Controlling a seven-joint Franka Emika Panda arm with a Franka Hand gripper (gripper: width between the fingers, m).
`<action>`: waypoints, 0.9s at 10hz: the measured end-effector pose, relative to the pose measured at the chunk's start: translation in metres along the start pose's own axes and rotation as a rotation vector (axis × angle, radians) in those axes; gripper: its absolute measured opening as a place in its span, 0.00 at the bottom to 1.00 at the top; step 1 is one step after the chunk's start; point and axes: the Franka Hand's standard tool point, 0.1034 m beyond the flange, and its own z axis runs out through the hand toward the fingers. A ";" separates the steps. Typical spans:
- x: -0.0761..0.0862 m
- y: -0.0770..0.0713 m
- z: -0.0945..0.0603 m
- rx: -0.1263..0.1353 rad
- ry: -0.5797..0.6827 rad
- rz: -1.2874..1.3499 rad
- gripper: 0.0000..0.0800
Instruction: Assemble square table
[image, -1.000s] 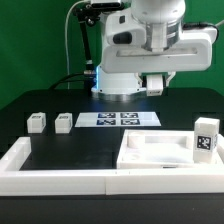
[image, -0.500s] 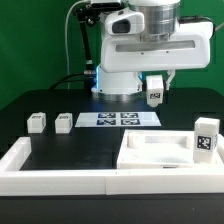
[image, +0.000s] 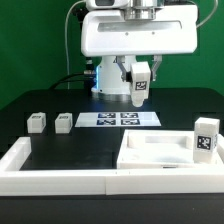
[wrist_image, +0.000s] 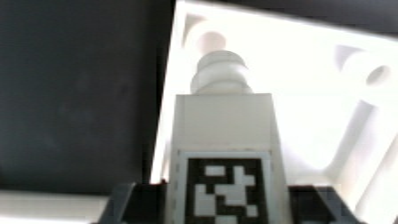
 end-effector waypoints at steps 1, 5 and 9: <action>-0.001 0.004 0.000 -0.018 0.072 -0.004 0.36; 0.010 0.040 0.010 -0.136 0.314 -0.048 0.36; 0.006 0.035 0.016 -0.124 0.280 -0.043 0.36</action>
Offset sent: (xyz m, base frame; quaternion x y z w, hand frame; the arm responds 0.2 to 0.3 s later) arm 0.0237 -0.0095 -0.0084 0.0152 0.1428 -0.0288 0.9892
